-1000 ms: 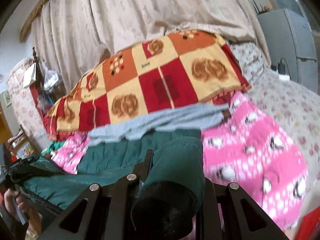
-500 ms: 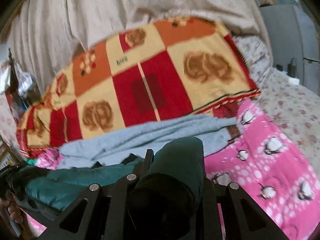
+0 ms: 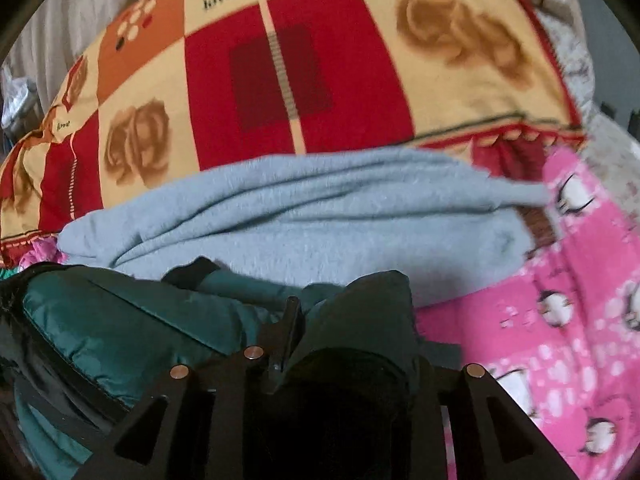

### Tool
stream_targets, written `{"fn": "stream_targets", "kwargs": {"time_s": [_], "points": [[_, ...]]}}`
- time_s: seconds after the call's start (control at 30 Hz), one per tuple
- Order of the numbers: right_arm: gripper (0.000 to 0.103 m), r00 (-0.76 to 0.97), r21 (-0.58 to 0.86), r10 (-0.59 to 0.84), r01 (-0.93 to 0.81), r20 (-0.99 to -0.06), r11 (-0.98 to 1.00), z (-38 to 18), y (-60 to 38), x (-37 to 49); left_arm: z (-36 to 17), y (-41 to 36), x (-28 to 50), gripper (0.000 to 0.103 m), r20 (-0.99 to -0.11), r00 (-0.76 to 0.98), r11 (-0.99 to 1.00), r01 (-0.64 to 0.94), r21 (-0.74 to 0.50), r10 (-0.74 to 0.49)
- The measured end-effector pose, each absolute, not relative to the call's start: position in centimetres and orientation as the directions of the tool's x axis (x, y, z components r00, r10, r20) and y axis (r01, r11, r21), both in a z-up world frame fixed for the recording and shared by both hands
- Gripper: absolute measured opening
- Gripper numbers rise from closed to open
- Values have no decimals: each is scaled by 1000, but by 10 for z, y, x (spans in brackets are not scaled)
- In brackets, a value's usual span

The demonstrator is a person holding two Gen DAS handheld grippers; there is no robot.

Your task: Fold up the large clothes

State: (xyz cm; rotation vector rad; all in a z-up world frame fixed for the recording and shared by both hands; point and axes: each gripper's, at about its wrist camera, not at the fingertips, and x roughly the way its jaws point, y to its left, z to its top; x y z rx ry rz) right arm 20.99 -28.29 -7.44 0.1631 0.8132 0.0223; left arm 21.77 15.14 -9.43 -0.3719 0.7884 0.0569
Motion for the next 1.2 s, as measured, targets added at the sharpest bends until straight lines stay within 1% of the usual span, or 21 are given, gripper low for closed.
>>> {"fn": "stream_targets", "kwargs": {"time_s": [0.1, 0.23, 0.3, 0.33, 0.37, 0.4, 0.43, 0.47, 0.5, 0.57, 0.67, 0.73, 0.8, 0.93, 1.07, 1.17, 1.2], "points": [[25, 675, 128, 71, 35, -735, 991, -79, -277, 216, -99, 153, 219, 22, -701, 707, 929, -191, -316, -92], [26, 675, 156, 90, 38, -732, 987, -78, -281, 214, -94, 155, 215, 22, -683, 722, 921, -186, -343, -108], [30, 679, 211, 119, 53, -724, 976, -70, -288, 208, -90, 159, 215, 24, -691, 711, 906, -197, -375, -131], [33, 681, 241, 143, 50, -718, 969, -66, -291, 204, -86, 164, 214, 27, -692, 704, 889, -203, -410, -158], [42, 680, 275, 173, 44, -712, 960, -62, -293, 202, -84, 168, 213, 40, -685, 702, 868, -201, -455, -196], [53, 677, 320, 212, 36, -705, 947, -57, -297, 199, -80, 174, 212, 51, -668, 700, 837, -186, -515, -255], [60, 677, 376, 256, 34, -690, 926, -52, -302, 194, -76, 181, 210, 72, -640, 698, 796, -167, -581, -321], [73, 683, 424, 288, 35, -671, 905, -47, -306, 189, -70, 187, 207, 80, -614, 704, 763, -160, -626, -356], [79, 692, 473, 323, 29, -645, 881, -42, -309, 183, -64, 192, 203, 81, -597, 721, 750, -165, -641, -352], [79, 707, 507, 349, 16, -615, 862, -31, -311, 174, -55, 201, 197, 86, -575, 745, 740, -167, -651, -338], [79, 751, 491, 331, -10, -572, 871, -15, -309, 161, -40, 214, 185, 86, -503, 814, 716, -163, -678, -291], [79, 774, 453, 311, -36, -551, 891, -6, -304, 156, -31, 215, 179, 86, -463, 844, 722, -140, -678, -271], [79, 781, 423, 300, -50, -548, 905, -3, -299, 157, -25, 208, 176, 86, -451, 855, 749, -121, -652, -255], [79, 766, 338, 256, -54, -589, 940, -4, -286, 165, -28, 191, 184, 86, -480, 832, 786, -90, -612, -279], [79, 759, 279, 234, -72, -607, 958, -6, -277, 167, -30, 169, 191, 86, -521, 817, 846, -80, -527, -247], [79, 758, 225, 202, -74, -620, 971, -6, -270, 168, -29, 147, 199, 86, -552, 810, 910, -56, -410, -198], [79, 755, 209, 188, -69, -628, 975, -7, -268, 170, -27, 137, 202, 86, -563, 807, 936, -41, -350, -175]]}}
